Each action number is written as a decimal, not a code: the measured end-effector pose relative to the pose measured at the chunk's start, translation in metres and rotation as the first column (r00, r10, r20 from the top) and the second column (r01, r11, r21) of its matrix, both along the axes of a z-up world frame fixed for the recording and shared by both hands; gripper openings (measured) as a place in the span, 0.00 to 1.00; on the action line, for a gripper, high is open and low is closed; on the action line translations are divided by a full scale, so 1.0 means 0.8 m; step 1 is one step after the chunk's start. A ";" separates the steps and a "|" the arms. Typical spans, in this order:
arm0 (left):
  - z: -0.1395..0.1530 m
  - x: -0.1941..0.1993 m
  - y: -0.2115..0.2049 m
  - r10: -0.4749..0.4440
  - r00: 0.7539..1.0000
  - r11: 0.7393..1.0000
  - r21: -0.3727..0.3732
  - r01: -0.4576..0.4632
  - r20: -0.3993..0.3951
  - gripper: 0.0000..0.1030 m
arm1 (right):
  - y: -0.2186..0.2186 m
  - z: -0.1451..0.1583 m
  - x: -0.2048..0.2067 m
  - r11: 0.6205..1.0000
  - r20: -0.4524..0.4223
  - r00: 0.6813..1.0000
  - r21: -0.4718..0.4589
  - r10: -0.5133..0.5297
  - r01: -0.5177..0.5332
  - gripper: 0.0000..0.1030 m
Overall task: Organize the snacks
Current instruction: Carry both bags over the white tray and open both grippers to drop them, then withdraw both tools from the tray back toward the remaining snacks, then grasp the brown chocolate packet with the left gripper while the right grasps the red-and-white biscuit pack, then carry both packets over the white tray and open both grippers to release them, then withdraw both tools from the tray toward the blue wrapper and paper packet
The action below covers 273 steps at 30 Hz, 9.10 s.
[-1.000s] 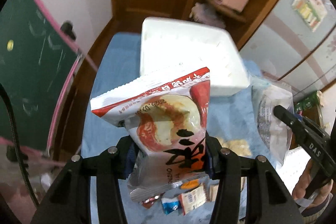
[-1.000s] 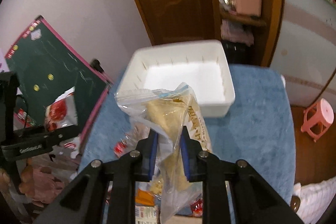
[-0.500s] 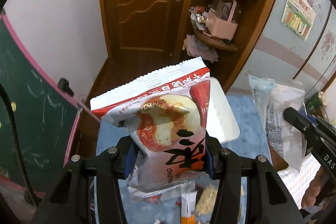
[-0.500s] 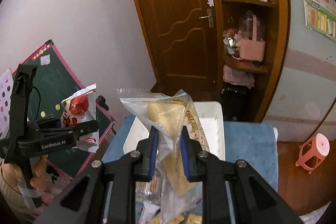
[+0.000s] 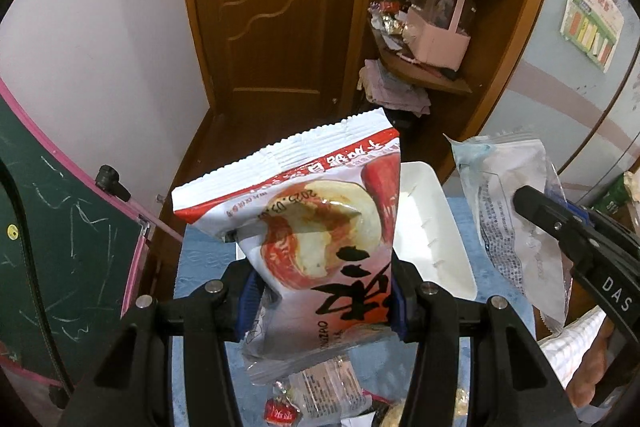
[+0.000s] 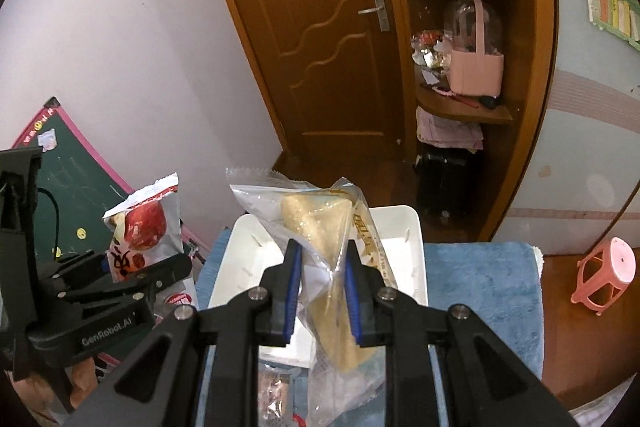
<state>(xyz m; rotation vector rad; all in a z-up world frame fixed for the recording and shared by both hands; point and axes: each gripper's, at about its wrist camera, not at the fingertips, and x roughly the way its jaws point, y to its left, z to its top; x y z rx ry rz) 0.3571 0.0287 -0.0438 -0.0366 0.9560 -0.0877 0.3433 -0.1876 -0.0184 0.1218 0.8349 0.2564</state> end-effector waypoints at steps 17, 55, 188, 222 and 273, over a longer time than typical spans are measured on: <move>-0.039 0.043 -0.008 0.047 0.997 0.997 0.062 -0.043 -0.068 0.92 | 0.013 -0.039 0.017 0.996 -0.025 1.000 -0.087 -0.014 0.011 0.57; 0.046 -0.255 -0.009 -0.156 0.979 0.987 0.061 0.149 0.129 0.92 | 0.015 0.031 -0.248 0.974 0.076 0.981 -0.126 -0.178 0.186 0.57; -0.154 -0.286 0.021 -0.398 0.884 0.917 -0.148 0.371 -0.247 0.00 | 0.088 -0.186 -0.370 0.990 -0.121 0.990 -0.106 0.076 -0.089 0.12; 0.048 -0.159 -0.018 -0.354 0.930 0.921 -0.134 0.365 0.099 0.00 | 0.022 -0.044 -0.219 0.997 0.118 0.991 -0.051 0.062 -0.057 0.12; 0.030 -0.080 -0.014 -0.137 0.983 0.990 -0.011 0.140 0.124 0.83 | 0.012 -0.014 -0.099 0.994 0.074 0.995 -0.075 -0.071 0.076 0.44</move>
